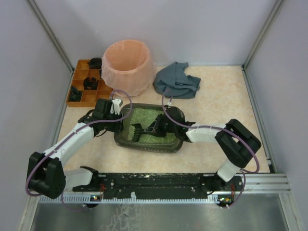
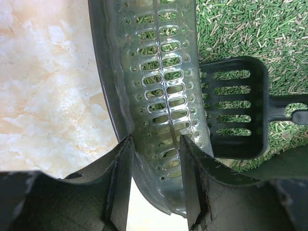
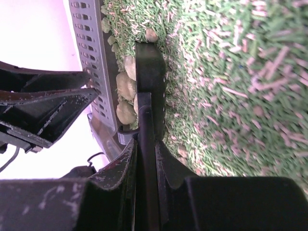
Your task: Clean the litter box
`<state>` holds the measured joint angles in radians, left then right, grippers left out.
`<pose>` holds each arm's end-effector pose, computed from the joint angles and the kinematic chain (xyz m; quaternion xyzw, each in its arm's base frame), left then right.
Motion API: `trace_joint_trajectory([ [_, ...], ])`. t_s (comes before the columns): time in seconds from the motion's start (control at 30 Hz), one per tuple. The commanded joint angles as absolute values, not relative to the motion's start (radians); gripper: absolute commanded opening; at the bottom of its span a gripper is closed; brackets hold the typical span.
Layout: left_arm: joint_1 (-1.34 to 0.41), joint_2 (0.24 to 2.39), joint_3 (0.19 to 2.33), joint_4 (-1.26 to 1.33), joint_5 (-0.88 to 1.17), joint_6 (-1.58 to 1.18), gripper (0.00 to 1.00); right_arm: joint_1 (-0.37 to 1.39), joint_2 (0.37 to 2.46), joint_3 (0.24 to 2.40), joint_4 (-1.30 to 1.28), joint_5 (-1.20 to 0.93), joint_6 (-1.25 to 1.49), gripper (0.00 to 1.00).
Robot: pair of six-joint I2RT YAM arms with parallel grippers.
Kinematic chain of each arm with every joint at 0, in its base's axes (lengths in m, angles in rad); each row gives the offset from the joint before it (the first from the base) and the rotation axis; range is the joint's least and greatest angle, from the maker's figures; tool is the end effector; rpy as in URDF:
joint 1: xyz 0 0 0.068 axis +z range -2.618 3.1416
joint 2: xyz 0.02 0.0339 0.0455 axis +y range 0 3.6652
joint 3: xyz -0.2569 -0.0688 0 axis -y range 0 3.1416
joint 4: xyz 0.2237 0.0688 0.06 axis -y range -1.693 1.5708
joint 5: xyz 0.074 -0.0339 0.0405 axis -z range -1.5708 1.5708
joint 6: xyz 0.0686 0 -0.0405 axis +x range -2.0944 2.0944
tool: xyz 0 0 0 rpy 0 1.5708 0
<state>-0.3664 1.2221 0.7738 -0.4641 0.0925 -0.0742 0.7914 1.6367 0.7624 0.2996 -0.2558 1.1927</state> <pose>0.2282 -0.0944 0.1995 0.1524 0.9330 -0.1133 0.3056 0.2296 0.2571 0.1604 0.1140 0.8660 0.4579 0.1654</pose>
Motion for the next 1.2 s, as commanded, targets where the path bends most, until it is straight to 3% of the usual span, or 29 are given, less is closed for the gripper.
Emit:
trace_joint_trajectory([
  [0.0, -0.387, 1.238, 0.790, -0.448, 0.216, -0.091, 0.47, 0.758, 1.529, 0.711, 0.236, -0.221, 1.203, 0.00],
  [0.37, -0.388, 1.238, 0.791, -0.447, 0.214, -0.091, 0.47, 0.700, 1.377, 0.702, 0.083, -0.142, 1.123, 0.00],
  [1.03, -0.387, 1.247, 0.792, -0.449, 0.213, -0.091, 0.47, 0.609, 1.176, 0.642, 0.069, -0.153, 1.066, 0.00],
  [1.17, -0.388, 1.249, 0.793, -0.451, 0.210, -0.091, 0.47, 0.565, 1.146, 0.614, 0.142, -0.254, 1.028, 0.00],
])
